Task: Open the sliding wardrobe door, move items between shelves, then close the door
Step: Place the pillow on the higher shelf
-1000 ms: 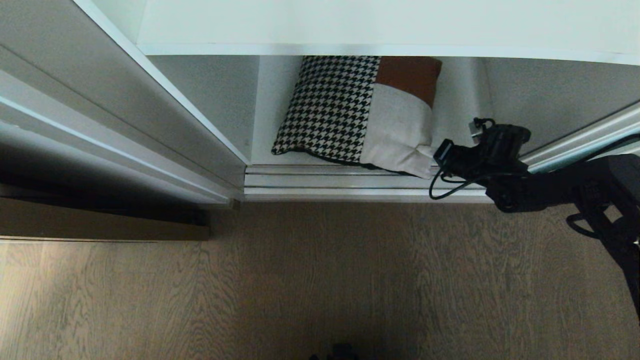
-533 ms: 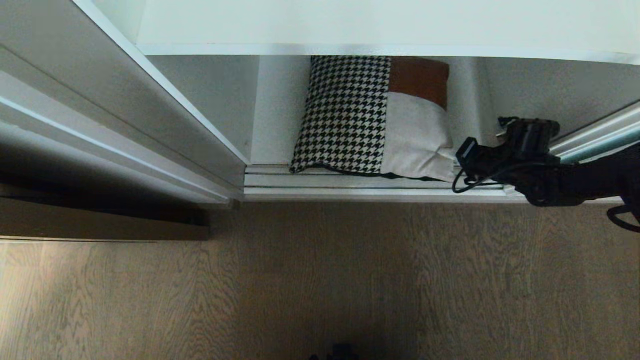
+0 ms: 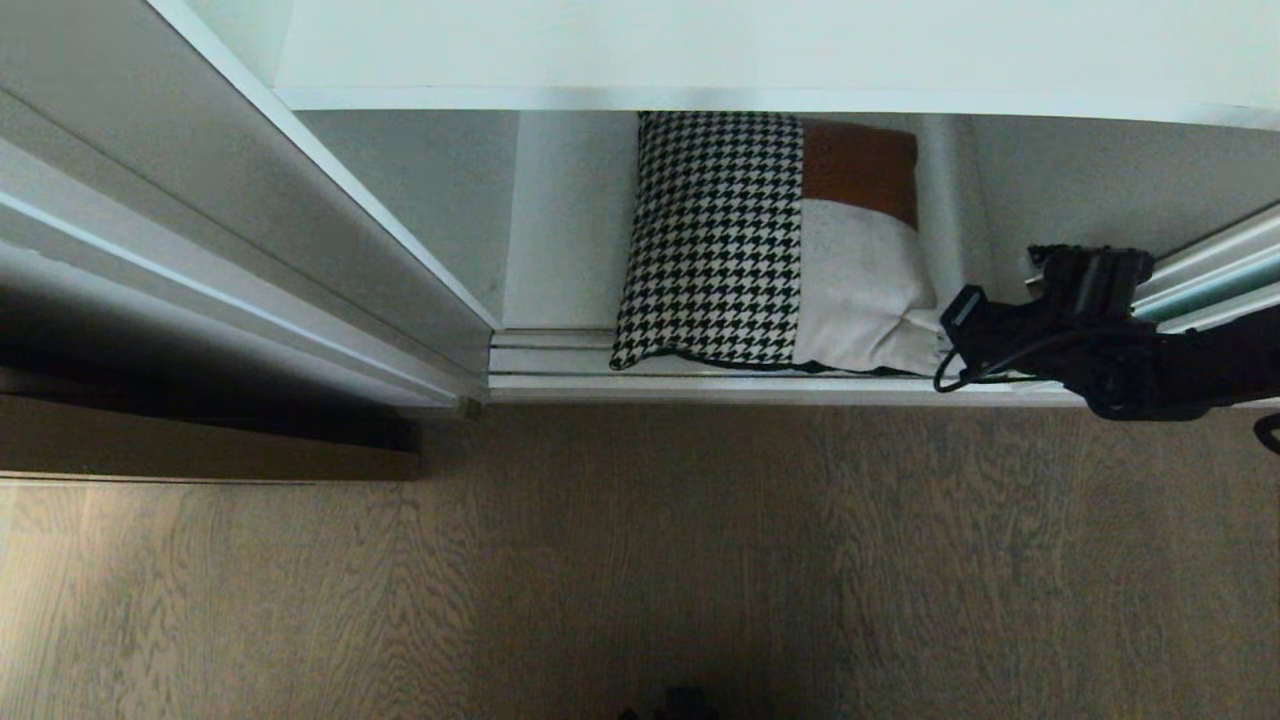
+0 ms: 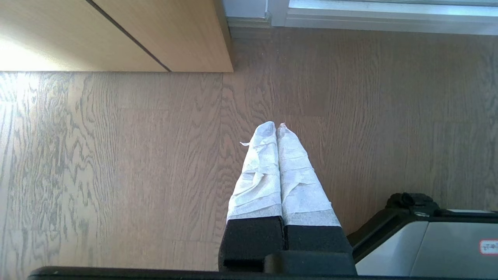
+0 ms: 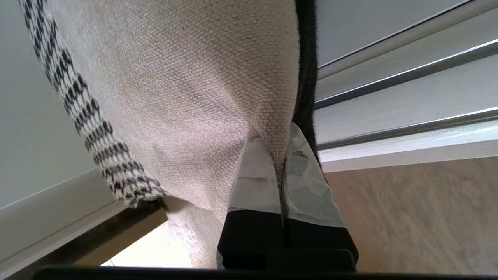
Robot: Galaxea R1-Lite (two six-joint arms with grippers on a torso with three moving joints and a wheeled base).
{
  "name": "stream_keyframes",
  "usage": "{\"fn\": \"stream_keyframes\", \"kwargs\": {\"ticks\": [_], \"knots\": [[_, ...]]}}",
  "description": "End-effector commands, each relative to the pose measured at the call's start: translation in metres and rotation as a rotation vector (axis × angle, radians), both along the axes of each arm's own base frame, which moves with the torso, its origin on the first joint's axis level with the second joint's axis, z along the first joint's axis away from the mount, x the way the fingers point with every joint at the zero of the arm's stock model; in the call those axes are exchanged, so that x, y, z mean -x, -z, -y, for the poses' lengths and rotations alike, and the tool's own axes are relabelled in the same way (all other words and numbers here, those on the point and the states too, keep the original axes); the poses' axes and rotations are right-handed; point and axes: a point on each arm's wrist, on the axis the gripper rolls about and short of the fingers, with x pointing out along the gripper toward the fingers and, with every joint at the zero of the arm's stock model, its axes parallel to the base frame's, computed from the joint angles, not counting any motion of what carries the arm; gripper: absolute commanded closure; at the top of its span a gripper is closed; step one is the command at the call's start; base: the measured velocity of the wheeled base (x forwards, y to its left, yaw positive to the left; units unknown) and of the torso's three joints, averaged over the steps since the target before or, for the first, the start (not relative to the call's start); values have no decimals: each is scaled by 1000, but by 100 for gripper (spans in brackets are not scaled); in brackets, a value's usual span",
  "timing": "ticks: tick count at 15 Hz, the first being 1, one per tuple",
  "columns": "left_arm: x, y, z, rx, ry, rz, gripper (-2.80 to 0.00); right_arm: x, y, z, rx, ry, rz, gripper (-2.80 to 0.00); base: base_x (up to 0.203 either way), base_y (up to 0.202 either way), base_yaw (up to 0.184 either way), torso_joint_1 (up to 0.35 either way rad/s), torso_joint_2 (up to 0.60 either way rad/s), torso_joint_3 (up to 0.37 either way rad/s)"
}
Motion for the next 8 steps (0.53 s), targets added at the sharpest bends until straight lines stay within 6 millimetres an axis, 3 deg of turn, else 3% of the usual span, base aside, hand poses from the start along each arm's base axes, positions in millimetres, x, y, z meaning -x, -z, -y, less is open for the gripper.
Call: {"fn": "stream_keyframes", "kwargs": {"ticks": [1, 8], "knots": [[0, 0, 0, 1, 1, -2, 0, 1, 2, 4, -2, 6, -7, 0, 0, 0, 0, 0, 0, 0], [1, -4, 0, -51, 5, -18, 0, 10, 21, -3, 26, -8, -56, 0, 0, 0, 0, 0, 0, 0]]}}
